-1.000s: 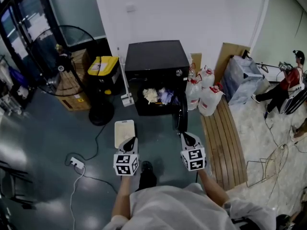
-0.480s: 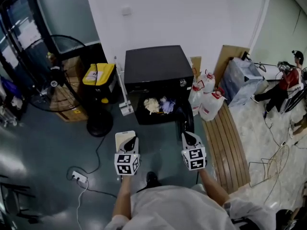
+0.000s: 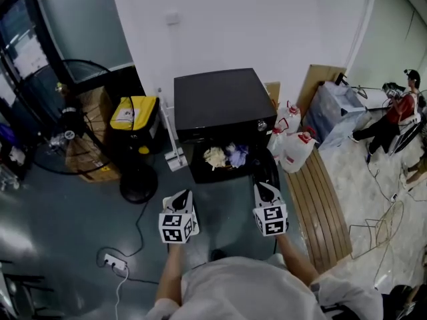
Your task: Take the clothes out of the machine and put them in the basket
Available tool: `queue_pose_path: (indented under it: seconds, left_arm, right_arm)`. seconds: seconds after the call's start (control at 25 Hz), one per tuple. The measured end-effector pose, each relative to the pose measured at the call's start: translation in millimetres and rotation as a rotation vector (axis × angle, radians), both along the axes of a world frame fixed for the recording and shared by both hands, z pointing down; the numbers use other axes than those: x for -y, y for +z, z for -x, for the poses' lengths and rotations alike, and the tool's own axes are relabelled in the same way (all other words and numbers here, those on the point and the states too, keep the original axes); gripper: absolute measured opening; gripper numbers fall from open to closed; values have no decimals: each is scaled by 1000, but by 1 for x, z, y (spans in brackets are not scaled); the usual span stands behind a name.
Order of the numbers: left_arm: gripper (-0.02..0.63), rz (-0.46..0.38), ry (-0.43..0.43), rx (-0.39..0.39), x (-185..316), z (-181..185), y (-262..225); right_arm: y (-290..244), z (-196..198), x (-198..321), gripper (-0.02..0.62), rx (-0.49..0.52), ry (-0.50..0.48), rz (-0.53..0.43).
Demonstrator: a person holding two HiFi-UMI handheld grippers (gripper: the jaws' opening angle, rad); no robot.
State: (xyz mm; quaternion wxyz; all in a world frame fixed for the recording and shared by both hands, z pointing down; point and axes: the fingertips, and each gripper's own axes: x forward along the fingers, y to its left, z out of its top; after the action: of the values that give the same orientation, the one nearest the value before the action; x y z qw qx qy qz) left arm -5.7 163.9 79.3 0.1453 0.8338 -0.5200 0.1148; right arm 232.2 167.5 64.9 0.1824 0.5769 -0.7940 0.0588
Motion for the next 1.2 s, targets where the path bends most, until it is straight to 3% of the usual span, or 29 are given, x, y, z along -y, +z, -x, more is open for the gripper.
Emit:
queue_pose_path:
  seconds: [0.52, 0.84, 1.2]
  left_arm:
    - [18, 45, 43, 29, 50, 12, 19]
    - [18, 84, 22, 43, 76, -3, 35]
    - [18, 119, -74, 59, 128, -21, 51]
  right_arm:
    - [9, -6, 56, 25, 4, 61, 16]
    - [26, -14, 90, 25, -2, 8, 60]
    - [51, -29, 157, 25, 6, -91, 111]
